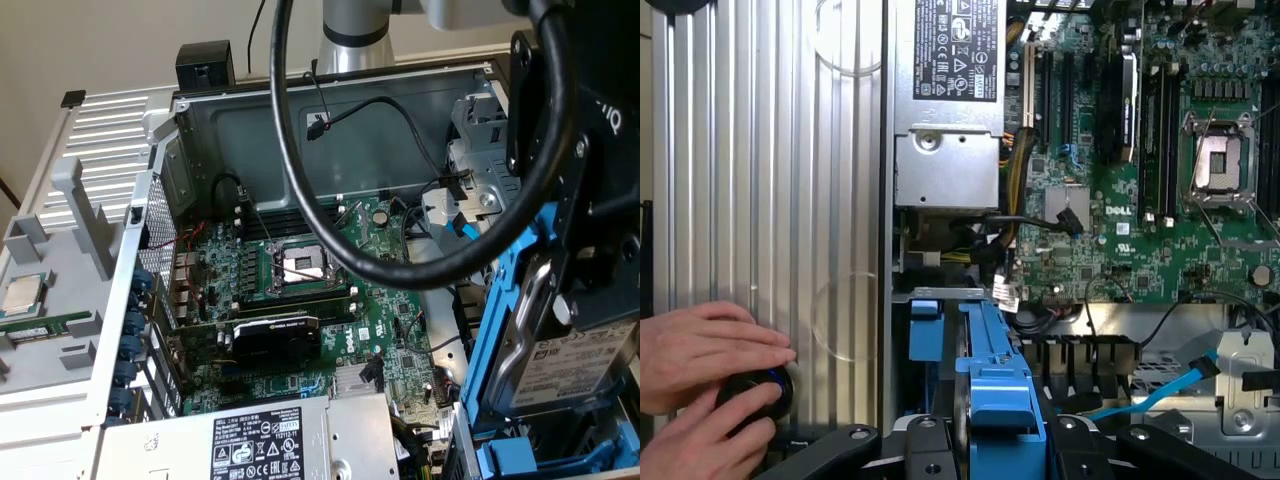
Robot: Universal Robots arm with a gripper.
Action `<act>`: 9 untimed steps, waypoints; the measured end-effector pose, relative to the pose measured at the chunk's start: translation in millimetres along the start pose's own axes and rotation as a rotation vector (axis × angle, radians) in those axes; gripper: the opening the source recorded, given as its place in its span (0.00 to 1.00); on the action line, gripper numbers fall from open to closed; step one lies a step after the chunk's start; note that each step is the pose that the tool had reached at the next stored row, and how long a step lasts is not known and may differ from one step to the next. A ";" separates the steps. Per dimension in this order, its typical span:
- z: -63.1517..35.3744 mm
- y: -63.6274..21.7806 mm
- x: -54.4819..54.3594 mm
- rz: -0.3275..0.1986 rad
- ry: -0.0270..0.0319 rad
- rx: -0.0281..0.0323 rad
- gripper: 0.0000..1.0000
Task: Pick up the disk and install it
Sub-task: 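Insert the disk into the insertion slot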
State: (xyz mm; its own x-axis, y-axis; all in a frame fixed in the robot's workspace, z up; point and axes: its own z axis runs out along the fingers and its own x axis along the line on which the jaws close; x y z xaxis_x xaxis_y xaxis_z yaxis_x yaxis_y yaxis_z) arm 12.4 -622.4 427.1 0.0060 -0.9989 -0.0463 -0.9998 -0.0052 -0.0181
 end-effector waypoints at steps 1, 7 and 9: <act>0.2 0.2 0.0 0.000 0.0000 0.0000 0.37; 0.4 1.7 0.0 0.000 -0.0003 0.0001 0.37; 0.4 2.2 0.0 0.000 -0.0003 0.0001 0.37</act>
State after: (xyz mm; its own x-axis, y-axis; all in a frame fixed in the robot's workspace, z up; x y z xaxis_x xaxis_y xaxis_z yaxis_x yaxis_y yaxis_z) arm 10.2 -622.4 426.7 0.0060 -0.9989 -0.0467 -0.9998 -0.0052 -0.0182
